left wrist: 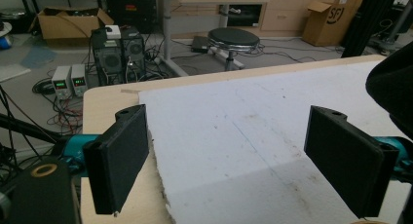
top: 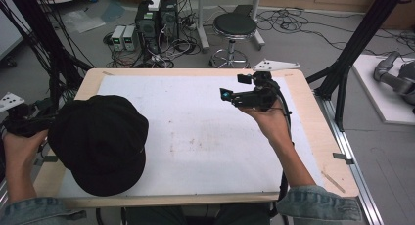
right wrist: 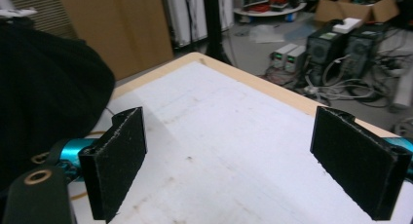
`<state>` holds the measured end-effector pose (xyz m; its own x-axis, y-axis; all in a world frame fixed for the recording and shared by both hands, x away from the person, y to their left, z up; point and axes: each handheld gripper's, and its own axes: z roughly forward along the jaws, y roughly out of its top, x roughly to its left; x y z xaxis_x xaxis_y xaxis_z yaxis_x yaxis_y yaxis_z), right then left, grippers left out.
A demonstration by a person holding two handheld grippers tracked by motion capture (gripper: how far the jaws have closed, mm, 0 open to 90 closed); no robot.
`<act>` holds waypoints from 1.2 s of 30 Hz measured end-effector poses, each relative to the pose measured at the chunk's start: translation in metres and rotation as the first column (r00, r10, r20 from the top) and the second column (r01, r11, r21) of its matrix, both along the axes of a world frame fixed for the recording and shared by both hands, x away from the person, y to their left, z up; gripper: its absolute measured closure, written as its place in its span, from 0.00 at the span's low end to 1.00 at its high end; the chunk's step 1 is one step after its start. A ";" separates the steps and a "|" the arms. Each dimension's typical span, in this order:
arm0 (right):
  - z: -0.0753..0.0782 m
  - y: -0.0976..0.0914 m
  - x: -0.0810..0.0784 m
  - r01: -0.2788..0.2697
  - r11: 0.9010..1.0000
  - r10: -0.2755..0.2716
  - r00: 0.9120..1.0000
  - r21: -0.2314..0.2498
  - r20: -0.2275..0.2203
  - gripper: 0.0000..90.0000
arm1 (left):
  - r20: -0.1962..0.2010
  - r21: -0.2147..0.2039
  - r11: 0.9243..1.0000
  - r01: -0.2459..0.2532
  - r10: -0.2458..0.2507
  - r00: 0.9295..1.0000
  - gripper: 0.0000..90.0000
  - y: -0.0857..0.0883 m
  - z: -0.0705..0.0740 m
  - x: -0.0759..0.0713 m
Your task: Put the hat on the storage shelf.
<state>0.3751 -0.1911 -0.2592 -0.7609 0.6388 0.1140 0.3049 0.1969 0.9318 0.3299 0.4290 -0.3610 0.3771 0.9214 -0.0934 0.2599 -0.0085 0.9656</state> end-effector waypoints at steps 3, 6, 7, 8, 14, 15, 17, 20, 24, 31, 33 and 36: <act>-0.005 -0.013 -0.004 0.030 1.000 -0.030 1.000 0.007 0.007 0.15 | 0.000 0.000 1.000 -0.003 0.003 1.000 0.19 0.001 0.000 0.000; -0.011 -0.024 -0.009 0.057 0.998 -0.057 0.998 0.006 0.007 0.15 | -0.003 0.001 1.000 -0.002 0.002 1.000 0.19 0.000 0.000 0.000; -0.012 -0.027 -0.010 0.064 0.998 -0.064 0.998 0.003 0.007 0.14 | -0.003 0.000 1.000 -0.002 0.002 1.000 0.19 0.000 0.000 0.000; -0.014 -0.031 -0.011 0.075 0.997 -0.075 0.997 -0.002 0.013 0.14 | -0.002 0.000 1.000 -0.001 0.001 1.000 0.19 0.000 0.000 0.000; -0.034 -0.055 -0.019 0.157 0.987 -0.157 0.988 -0.012 0.007 0.14 | -0.001 0.000 1.000 -0.003 0.003 1.000 0.19 0.001 0.000 -0.003; -0.034 -0.055 -0.019 0.157 0.987 -0.157 0.988 -0.012 0.007 0.14 | 0.000 -0.002 1.000 -0.005 0.005 1.000 0.19 0.001 0.000 -0.003; -0.043 -0.064 -0.023 0.184 0.983 -0.184 0.983 -0.003 0.002 0.14 | 0.001 -0.005 1.000 -0.005 0.005 1.000 0.19 0.001 0.000 -0.003; -0.049 -0.071 -0.026 0.201 0.980 -0.201 0.980 -0.003 0.002 0.14 | -0.003 0.002 1.000 0.001 -0.001 1.000 0.19 0.000 -0.001 -0.002; -0.067 -0.090 -0.033 0.267 0.964 -0.267 0.964 -0.012 -0.005 0.14 | -0.001 -0.001 1.000 -0.001 0.001 1.000 0.19 -0.001 -0.001 -0.002; -0.088 -0.114 -0.041 0.340 0.940 -0.340 0.940 0.005 -0.021 0.14 | 0.003 -0.001 1.000 0.000 0.000 1.000 0.19 -0.001 0.000 -0.003; -0.095 -0.122 -0.043 0.375 0.927 -0.375 0.927 -0.005 -0.031 0.14 | 0.001 0.001 1.000 0.000 0.000 1.000 0.19 -0.001 -0.001 -0.003; -0.100 -0.127 -0.045 0.387 0.922 -0.386 0.922 0.005 -0.029 0.14 | 0.000 0.000 1.000 0.001 -0.001 1.000 0.19 -0.002 -0.001 -0.002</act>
